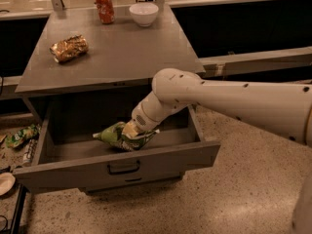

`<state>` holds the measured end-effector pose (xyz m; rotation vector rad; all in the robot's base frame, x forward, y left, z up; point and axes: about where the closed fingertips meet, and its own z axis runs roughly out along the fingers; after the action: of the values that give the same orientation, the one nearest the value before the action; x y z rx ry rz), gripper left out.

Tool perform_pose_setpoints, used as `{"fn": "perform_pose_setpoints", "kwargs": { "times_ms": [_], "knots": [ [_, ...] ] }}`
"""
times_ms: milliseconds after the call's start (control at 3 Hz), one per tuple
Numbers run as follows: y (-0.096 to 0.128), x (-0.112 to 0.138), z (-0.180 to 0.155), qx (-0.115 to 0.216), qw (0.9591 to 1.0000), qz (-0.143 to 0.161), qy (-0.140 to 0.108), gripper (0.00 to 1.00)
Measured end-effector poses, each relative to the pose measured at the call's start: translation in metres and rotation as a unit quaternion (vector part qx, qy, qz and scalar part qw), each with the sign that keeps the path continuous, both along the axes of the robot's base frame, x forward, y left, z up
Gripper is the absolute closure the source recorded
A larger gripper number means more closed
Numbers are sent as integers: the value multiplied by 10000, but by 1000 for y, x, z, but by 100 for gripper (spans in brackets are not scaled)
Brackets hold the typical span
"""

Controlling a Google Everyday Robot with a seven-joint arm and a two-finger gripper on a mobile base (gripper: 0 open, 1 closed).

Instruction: Pick green jalapeno chip bag from top drawer and place on counter

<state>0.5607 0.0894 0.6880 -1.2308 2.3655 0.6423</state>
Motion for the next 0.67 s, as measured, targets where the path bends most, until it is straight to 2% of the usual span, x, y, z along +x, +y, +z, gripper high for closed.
{"fn": "perform_pose_setpoints", "kwargs": {
  "times_ms": [333,667],
  "knots": [
    [-23,-5,41,-45,9975,201,-682,100],
    [-60,-10,125,-134,9862,227,-1636,100]
  ]
}}
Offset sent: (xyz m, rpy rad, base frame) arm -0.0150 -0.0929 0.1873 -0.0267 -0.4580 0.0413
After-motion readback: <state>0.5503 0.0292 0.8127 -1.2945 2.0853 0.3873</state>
